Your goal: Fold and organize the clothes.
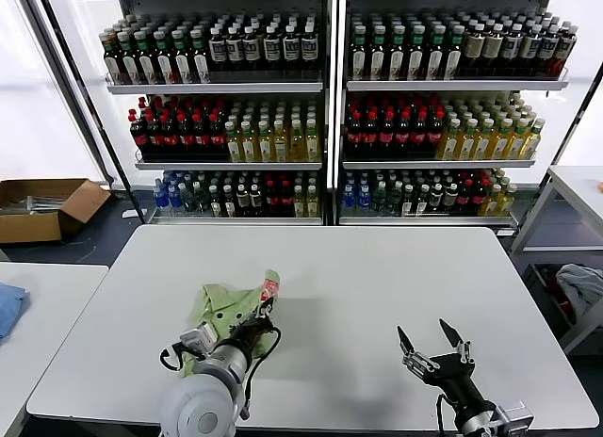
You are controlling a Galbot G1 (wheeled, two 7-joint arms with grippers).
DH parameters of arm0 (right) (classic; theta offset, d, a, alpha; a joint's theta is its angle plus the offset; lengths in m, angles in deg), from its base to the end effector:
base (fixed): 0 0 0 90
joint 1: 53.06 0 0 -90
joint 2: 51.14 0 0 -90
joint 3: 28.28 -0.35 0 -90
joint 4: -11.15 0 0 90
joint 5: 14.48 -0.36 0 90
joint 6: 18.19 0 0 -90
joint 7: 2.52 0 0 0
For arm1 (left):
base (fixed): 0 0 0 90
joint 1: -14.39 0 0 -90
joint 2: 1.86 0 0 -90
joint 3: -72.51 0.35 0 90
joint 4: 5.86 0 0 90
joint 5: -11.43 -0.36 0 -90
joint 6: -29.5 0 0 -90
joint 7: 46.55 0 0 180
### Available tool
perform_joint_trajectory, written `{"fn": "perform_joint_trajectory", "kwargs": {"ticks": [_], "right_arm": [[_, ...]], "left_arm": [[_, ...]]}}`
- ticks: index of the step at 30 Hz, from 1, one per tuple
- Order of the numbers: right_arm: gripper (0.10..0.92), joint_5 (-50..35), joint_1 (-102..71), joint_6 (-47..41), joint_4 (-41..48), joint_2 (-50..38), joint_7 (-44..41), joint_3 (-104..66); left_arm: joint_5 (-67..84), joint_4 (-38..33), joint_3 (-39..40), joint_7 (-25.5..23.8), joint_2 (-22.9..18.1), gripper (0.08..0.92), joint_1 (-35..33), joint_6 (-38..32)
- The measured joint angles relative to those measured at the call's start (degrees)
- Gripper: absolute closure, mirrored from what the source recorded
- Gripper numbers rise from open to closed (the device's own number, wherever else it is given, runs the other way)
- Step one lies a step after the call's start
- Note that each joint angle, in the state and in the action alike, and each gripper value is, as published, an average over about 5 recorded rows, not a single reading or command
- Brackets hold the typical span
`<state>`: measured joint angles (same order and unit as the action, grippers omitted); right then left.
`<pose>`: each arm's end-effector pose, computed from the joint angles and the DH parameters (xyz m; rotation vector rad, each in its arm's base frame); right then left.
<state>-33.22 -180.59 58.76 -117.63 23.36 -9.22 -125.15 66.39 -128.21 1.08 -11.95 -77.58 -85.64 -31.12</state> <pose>0.1533 -0.0656 -0.2578 0.2931 -2.9263 -0.0641 0.2532 -0.0550 -0.2239 -0.1860 -2.5328 0.6947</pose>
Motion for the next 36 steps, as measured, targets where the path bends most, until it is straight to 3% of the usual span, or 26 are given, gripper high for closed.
{"fn": "perform_joint_trajectory", "kwargs": {"ticks": [10, 22, 27, 36], "right_arm": [[0.203, -2.6, 3.0, -4.0, 1.9, 0.2, 3.7, 6.2], [0.203, -7.8, 16.1, -13.3, 10.9, 1.6, 11.3, 22.8], [0.233, -9.5, 22.1, -15.8, 15.7, 2.5, 13.9, 29.0], [0.484, -11.3, 29.0, -18.0, 20.5, 2.4, 16.5, 35.2]], "left_arm": [[2.2, -1.9, -0.6, -1.5, -0.6, 0.565, 0.7, 0.2], [2.7, -7.6, -11.4, -5.9, 3.3, 0.225, -3.6, 0.3], [0.7, -10.3, -15.1, -7.3, 3.6, 0.179, -6.7, 0.0], [-2.0, -13.2, -19.0, -8.4, 3.3, 0.177, -10.3, 0.0]]}}
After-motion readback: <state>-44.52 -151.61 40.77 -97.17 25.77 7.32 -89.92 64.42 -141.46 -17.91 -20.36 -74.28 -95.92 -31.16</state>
